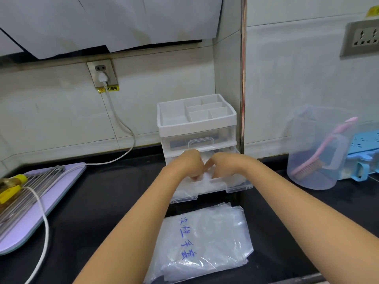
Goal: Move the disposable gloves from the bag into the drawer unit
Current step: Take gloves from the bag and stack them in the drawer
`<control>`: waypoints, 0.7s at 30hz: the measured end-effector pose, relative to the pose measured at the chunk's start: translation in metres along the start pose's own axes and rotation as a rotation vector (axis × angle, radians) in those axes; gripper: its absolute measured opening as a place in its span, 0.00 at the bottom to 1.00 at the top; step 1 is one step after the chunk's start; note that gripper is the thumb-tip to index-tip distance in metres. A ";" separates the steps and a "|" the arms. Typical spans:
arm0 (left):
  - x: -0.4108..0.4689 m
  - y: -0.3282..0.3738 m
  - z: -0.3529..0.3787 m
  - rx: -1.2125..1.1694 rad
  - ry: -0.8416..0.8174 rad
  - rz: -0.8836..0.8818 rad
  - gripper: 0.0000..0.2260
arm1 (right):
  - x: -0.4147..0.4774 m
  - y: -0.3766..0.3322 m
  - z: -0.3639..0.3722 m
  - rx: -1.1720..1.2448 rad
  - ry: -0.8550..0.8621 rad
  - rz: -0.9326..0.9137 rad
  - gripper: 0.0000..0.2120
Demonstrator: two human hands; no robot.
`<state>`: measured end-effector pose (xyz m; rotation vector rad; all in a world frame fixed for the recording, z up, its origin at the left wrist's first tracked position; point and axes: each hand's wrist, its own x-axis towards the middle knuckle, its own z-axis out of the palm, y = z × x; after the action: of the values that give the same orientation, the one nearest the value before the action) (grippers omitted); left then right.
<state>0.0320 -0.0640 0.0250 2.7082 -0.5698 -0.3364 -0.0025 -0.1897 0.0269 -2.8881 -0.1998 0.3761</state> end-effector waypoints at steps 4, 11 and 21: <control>0.006 -0.003 0.005 0.356 -0.103 -0.046 0.15 | 0.008 0.005 0.003 -0.002 -0.054 0.009 0.29; 0.011 -0.013 -0.004 0.449 -0.216 -0.107 0.20 | 0.012 0.000 -0.012 -0.075 -0.221 0.113 0.38; 0.003 -0.012 -0.003 0.330 -0.134 -0.067 0.24 | -0.012 0.010 -0.011 0.140 0.129 0.036 0.30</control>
<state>0.0394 -0.0546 0.0225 3.0443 -0.6193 -0.4818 -0.0103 -0.2033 0.0383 -2.7680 -0.0952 0.2005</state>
